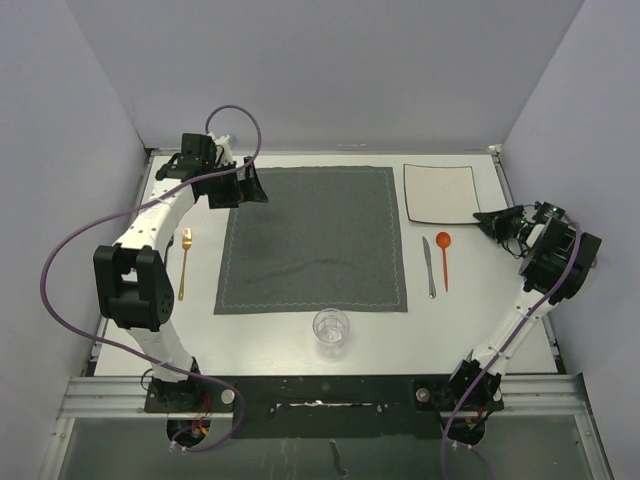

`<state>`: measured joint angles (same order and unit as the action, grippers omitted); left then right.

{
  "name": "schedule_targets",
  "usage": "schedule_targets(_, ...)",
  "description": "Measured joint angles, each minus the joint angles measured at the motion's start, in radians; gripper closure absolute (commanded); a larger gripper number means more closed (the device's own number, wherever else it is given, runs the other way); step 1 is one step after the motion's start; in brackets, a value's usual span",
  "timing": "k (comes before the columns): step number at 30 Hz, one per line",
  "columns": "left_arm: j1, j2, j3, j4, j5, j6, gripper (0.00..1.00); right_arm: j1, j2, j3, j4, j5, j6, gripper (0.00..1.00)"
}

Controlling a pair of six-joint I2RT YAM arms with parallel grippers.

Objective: Set the dinner table for one person
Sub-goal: Pick up the plate at the center of the board.

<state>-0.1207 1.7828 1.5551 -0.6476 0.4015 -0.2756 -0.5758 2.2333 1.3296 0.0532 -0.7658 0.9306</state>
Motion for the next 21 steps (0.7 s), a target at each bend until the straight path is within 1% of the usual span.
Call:
schedule_targets(5, 0.001, 0.0, 0.0, 0.0, 0.0, 0.0, 0.02, 0.0, -0.002, -0.009, 0.021, -0.005, 0.008, 1.0)
schedule_targets(14, 0.005, 0.0, 0.0, 0.0, 0.003, -0.001, 0.02, 0.007, -0.038, -0.104, 0.13, -0.02, 0.082, 1.0)
schedule_targets(21, 0.005, 0.0, 0.0, 0.001, 0.008, -0.002, 0.02, 0.008, -0.059, -0.12, 0.123, -0.032, 0.115, 1.0)
